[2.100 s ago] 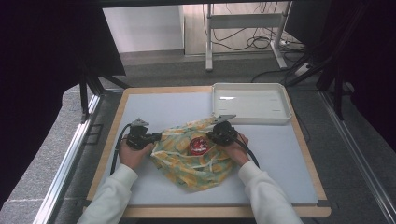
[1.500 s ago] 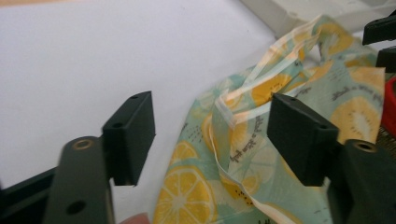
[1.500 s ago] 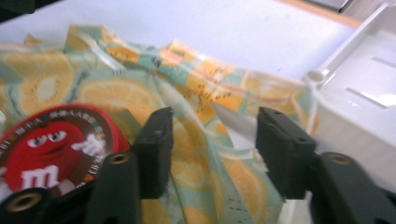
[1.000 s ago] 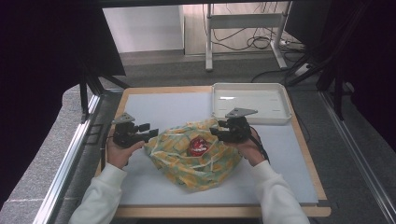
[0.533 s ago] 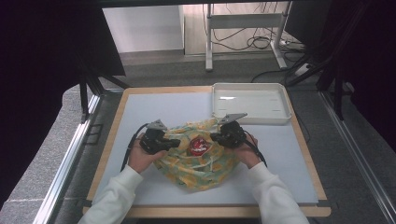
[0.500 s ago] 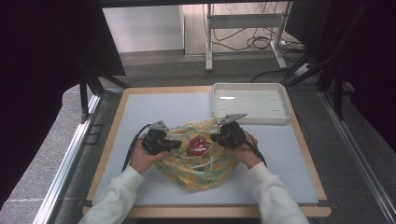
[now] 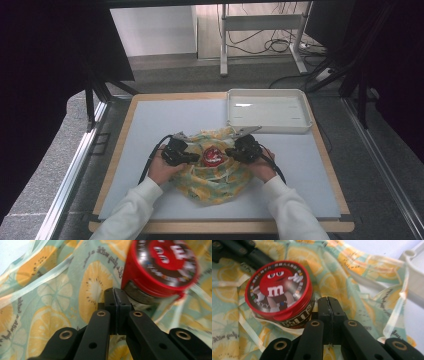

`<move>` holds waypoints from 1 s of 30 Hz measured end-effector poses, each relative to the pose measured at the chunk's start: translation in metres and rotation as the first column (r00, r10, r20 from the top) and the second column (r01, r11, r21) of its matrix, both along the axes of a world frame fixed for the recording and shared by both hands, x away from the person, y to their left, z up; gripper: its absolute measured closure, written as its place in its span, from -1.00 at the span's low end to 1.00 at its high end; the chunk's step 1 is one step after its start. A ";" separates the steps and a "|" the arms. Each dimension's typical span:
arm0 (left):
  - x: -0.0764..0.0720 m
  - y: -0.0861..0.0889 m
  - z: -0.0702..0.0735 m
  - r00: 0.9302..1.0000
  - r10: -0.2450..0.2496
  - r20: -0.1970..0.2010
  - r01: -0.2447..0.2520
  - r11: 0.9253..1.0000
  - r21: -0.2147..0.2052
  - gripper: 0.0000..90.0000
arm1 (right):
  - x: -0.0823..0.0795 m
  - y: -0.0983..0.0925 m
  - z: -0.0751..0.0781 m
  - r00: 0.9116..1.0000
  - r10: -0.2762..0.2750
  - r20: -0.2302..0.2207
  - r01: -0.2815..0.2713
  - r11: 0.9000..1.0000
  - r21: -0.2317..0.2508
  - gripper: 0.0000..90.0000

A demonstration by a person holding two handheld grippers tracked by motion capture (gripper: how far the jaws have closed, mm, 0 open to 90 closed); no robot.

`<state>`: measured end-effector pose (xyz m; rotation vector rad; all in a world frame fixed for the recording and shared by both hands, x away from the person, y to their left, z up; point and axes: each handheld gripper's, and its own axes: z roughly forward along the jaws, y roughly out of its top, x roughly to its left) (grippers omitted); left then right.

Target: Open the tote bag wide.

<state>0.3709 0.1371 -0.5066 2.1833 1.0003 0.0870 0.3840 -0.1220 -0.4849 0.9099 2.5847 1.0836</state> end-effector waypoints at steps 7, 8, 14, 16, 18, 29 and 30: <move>0.004 -0.001 -0.005 1.000 0.023 -0.008 -0.023 1.000 -0.001 1.00 | -0.008 0.001 -0.015 0.999 0.009 -0.042 -0.012 0.998 -0.054 0.98; 0.004 0.000 -0.005 1.000 0.025 -0.008 -0.025 1.000 0.000 1.00 | -0.010 0.001 -0.016 0.999 0.011 -0.049 -0.014 0.998 -0.060 0.98; 0.004 0.001 -0.005 0.999 0.035 -0.011 -0.036 0.999 -0.016 1.00 | -0.027 0.000 -0.022 0.996 0.046 -0.070 -0.052 0.995 -0.081 0.98; 0.004 0.001 -0.006 0.999 0.038 -0.011 -0.038 0.999 -0.015 1.00 | -0.035 -0.001 -0.024 0.995 0.061 -0.074 -0.068 0.994 -0.086 0.98; 0.004 0.001 -0.006 0.999 0.038 -0.013 -0.038 0.999 -0.013 1.00 | -0.042 -0.002 -0.025 0.994 0.074 -0.077 -0.080 0.993 -0.084 0.98; 0.005 0.000 -0.009 0.999 0.045 -0.021 -0.045 0.999 -0.007 1.00 | -0.075 -0.003 -0.033 0.984 0.153 -0.093 -0.163 0.981 -0.109 0.98; 0.005 0.000 -0.009 0.999 0.045 -0.021 -0.045 0.999 -0.008 1.00 | -0.075 -0.004 -0.031 0.984 0.153 -0.093 -0.162 0.981 -0.107 0.98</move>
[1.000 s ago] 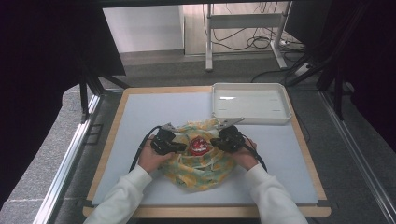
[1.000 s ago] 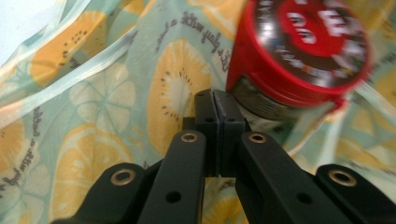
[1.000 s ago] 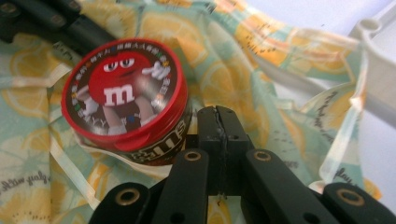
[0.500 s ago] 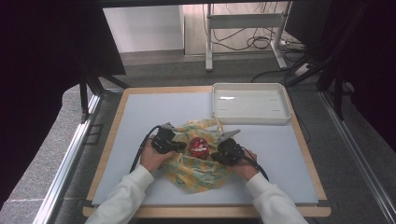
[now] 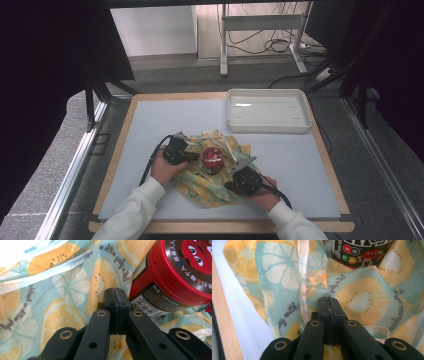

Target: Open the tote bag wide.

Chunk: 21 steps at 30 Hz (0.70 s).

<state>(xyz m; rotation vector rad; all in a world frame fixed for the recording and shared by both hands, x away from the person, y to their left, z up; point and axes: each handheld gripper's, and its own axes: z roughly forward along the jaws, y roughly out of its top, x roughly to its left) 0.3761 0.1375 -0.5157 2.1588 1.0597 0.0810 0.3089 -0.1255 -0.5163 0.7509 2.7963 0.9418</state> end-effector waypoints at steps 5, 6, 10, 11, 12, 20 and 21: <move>0.000 0.000 0.000 1.000 -0.006 -0.001 0.006 1.000 -0.003 1.00 | 0.018 -0.010 0.024 0.995 -0.077 0.058 0.073 0.995 0.074 0.98; 0.000 0.000 0.000 1.000 -0.006 -0.001 0.006 1.000 -0.003 1.00 | 0.024 -0.011 0.030 0.994 -0.093 0.065 0.087 0.992 0.093 0.98; 0.000 0.000 0.000 1.000 -0.009 0.000 0.009 1.000 -0.003 1.00 | 0.047 -0.012 0.043 0.987 -0.137 0.082 0.126 0.984 0.129 0.98; 0.000 0.000 0.000 1.000 -0.009 0.000 0.009 1.000 -0.004 1.00 | 0.053 -0.010 0.044 0.986 -0.143 0.088 0.131 0.983 0.129 0.98; 0.000 0.000 0.000 1.000 -0.007 0.001 0.007 1.000 -0.006 1.00 | 0.058 -0.008 0.045 0.985 -0.149 0.090 0.137 0.982 0.127 0.98; 0.000 0.002 -0.001 1.000 -0.008 0.001 0.008 1.000 0.000 1.00 | 0.096 0.014 0.031 0.990 -0.135 0.047 0.127 0.982 0.139 0.98; 0.000 0.002 -0.001 1.000 -0.008 0.002 0.008 1.000 0.000 1.00 | 0.099 0.017 0.027 0.991 -0.132 0.037 0.127 0.984 0.127 0.98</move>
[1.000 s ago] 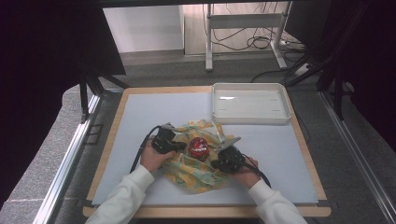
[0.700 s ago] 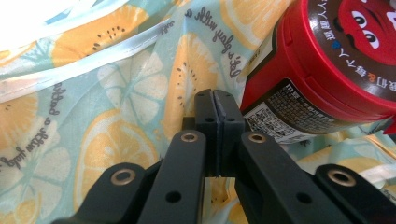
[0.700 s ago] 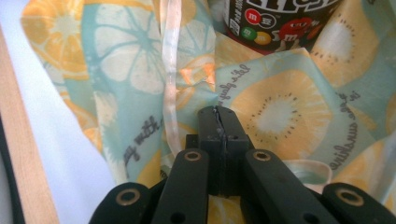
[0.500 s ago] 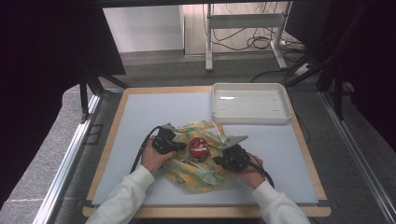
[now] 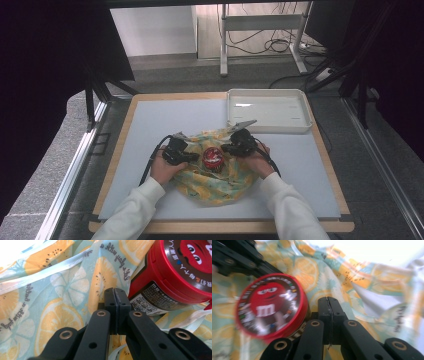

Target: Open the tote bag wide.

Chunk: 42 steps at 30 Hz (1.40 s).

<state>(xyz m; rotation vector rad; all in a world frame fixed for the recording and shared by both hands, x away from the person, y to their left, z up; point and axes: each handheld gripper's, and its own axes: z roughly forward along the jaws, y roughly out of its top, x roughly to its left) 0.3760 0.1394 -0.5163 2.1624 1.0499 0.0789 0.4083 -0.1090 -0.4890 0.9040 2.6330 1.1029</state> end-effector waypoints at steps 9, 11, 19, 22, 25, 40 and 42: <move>-0.001 0.001 0.000 1.000 0.008 -0.004 -0.008 1.000 -0.004 1.00 | 0.015 -0.009 -0.028 0.993 -0.110 -0.032 0.107 0.991 -0.084 0.98; -0.001 0.000 -0.001 1.000 0.006 -0.004 -0.006 1.000 -0.002 1.00 | 0.016 -0.011 -0.031 0.992 -0.124 -0.035 0.121 0.989 -0.085 0.98; -0.001 0.001 0.000 1.000 0.007 0.000 -0.007 1.000 -0.002 1.00 | 0.012 -0.013 -0.029 0.990 -0.140 -0.011 0.139 0.987 -0.078 0.98; -0.002 0.003 0.005 1.000 0.006 0.008 -0.006 1.000 -0.013 1.00 | 0.009 -0.015 -0.021 0.991 -0.136 0.010 0.136 0.990 -0.044 0.98; -0.006 0.007 0.016 0.999 0.004 0.033 -0.002 0.999 -0.037 1.00 | 0.003 -0.016 -0.010 0.992 -0.123 0.039 0.123 0.992 -0.004 0.98; -0.027 0.035 0.051 0.993 0.022 0.120 -0.004 0.988 -0.154 1.00 | -0.022 -0.029 0.028 0.993 -0.062 0.099 0.052 0.994 0.100 0.98; -0.031 0.039 0.053 0.992 0.025 0.126 -0.005 0.987 -0.161 1.00 | -0.026 -0.031 0.030 0.993 -0.059 0.104 0.049 0.994 0.101 0.98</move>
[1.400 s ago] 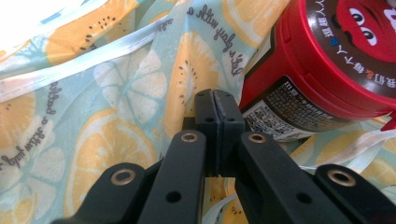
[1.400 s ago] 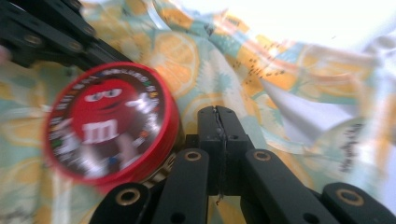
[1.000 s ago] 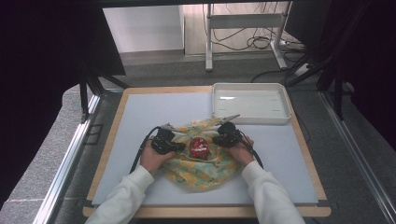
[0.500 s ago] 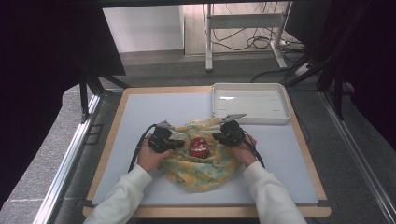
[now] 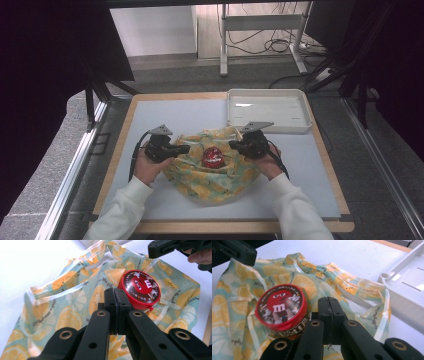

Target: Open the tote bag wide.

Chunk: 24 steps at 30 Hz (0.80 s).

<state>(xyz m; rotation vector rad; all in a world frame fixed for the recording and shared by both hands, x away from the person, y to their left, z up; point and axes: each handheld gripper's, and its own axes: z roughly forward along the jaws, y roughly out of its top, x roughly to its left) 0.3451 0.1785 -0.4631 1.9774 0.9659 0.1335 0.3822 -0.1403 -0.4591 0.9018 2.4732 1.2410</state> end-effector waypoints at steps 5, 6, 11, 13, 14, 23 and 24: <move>-0.012 0.006 0.002 1.000 0.000 0.020 0.000 1.000 0.000 1.00 | -0.010 -0.006 0.002 1.000 0.003 0.006 -0.003 1.000 0.002 0.98; -0.015 0.007 0.003 1.000 -0.001 0.025 0.001 1.000 0.004 1.00 | -0.012 -0.007 0.002 1.000 0.005 0.006 -0.005 1.000 -0.003 0.98; -0.031 0.009 0.010 0.999 0.001 0.052 0.000 1.000 -0.011 0.99 | -0.022 -0.013 0.003 1.000 0.012 0.012 -0.012 1.000 -0.001 0.98; -0.034 0.009 0.013 0.998 0.001 0.066 0.000 1.000 -0.015 0.97 | -0.026 -0.015 0.003 1.000 0.013 0.014 -0.013 1.000 -0.001 0.98; -0.034 0.009 0.014 0.997 0.001 0.072 0.000 1.000 -0.016 0.94 | -0.028 -0.016 0.002 1.000 0.014 0.014 -0.014 1.000 -0.001 0.98; -0.039 0.009 0.009 0.993 0.015 0.120 -0.018 1.000 0.024 0.10 | -0.041 -0.025 0.004 0.999 0.036 0.028 -0.036 0.999 0.014 0.43; -0.038 0.009 0.008 0.993 0.017 0.121 -0.021 0.999 0.027 0.04 | -0.042 -0.026 0.005 0.999 0.036 0.030 -0.037 0.999 0.020 0.36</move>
